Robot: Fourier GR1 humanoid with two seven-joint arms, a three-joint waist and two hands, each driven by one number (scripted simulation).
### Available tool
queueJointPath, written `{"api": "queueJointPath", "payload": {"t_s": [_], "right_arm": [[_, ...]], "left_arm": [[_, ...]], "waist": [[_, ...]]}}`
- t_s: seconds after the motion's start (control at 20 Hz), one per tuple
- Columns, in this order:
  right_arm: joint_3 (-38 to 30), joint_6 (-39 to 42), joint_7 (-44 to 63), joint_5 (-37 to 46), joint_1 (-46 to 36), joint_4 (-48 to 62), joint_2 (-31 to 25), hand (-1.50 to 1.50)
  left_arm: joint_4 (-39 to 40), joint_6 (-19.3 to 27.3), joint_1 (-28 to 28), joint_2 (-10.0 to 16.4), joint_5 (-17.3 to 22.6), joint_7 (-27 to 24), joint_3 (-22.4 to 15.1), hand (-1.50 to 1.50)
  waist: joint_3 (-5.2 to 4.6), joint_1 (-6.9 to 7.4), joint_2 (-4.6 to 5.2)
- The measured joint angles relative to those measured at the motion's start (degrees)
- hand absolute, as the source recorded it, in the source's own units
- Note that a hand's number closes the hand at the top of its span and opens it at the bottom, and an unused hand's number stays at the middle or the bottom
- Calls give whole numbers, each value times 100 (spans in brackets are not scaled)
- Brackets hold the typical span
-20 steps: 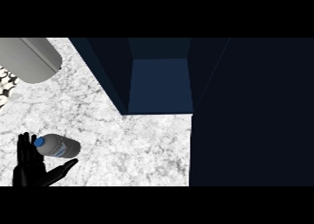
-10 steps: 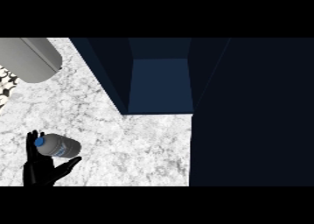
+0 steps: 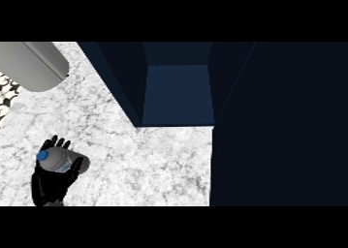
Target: Pick up the bottled water, place it into the cabinet and close the cabinet
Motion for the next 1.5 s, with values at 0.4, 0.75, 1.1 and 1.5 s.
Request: {"api": "queueJointPath", "payload": {"t_s": [0.4, 0.75, 1.1, 1.5], "right_arm": [[-56, 52, 10, -12, 28, 1, 36, -150], [16, 54, 36, -27, -53, 30, 73, -150], [167, 33, 56, -18, -15, 4, 103, -150], [37, -28, 37, -28, -142, 25, 80, -150]], "left_arm": [[172, -67, -282, -23, 121, -129, 38, 150], [44, 86, -405, -309, -296, -440, -414, 150], [-412, 28, -526, -604, -527, -145, -1133, 150], [-1807, 519, -320, -669, -407, 654, -2123, 150]], "waist": [[4, 19, -8], [6, 12, -8], [8, 38, -20], [13, 93, -35]]}}
